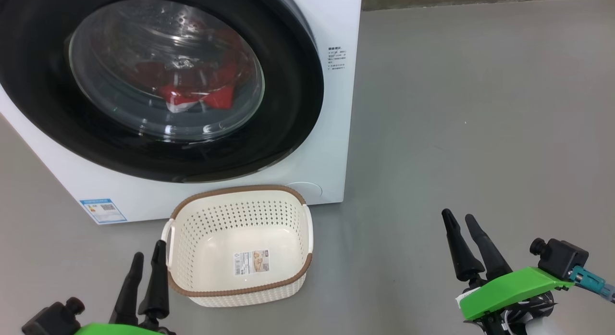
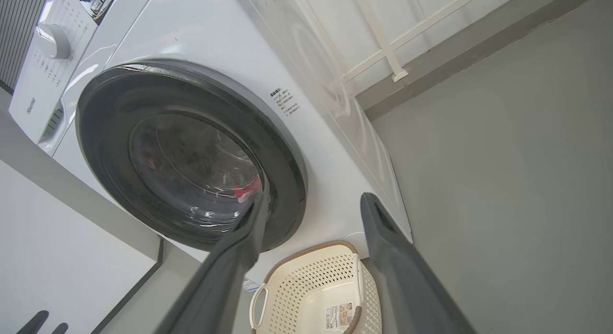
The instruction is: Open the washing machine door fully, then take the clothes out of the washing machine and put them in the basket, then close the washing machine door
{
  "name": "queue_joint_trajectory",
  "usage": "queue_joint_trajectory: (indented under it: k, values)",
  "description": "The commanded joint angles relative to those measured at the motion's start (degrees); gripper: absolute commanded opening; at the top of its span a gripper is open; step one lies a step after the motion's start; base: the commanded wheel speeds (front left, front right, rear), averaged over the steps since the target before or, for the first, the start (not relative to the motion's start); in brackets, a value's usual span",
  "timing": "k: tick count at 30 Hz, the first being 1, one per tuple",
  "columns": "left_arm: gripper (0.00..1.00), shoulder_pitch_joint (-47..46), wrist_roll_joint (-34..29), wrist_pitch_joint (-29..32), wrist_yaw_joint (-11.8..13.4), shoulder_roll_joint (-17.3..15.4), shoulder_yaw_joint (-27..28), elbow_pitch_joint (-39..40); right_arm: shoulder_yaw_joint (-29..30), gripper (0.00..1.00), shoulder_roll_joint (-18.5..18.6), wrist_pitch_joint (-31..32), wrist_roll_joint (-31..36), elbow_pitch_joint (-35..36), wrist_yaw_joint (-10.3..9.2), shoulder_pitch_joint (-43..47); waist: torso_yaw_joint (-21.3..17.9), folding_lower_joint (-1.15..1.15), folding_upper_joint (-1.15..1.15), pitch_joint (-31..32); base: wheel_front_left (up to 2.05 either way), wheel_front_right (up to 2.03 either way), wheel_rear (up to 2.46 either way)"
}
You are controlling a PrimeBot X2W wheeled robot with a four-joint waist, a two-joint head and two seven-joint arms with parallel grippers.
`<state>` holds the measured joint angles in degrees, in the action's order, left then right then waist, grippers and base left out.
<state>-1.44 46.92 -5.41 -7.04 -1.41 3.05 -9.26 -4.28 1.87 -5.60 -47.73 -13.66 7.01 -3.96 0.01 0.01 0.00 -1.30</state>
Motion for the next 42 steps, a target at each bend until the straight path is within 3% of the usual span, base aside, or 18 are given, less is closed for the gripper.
queue_joint_trajectory:
  k: [1,42]
  values:
    - [1.0,-2.6,-2.5,-0.9,-0.3,-1.0,1.1,2.3,-1.1,1.0,0.6,-0.9,2.8,2.2,0.27,-3.1,0.0,0.0,0.0,-0.1,0.0,0.0,0.0]
    - [1.0,-4.4,-30.7,-7.8,-0.4,-1.4,1.7,6.6,-5.6,1.0,0.9,-7.7,29.2,7.9,0.43,-6.1,-0.4,0.0,0.0,-2.3,0.0,0.0,0.0]
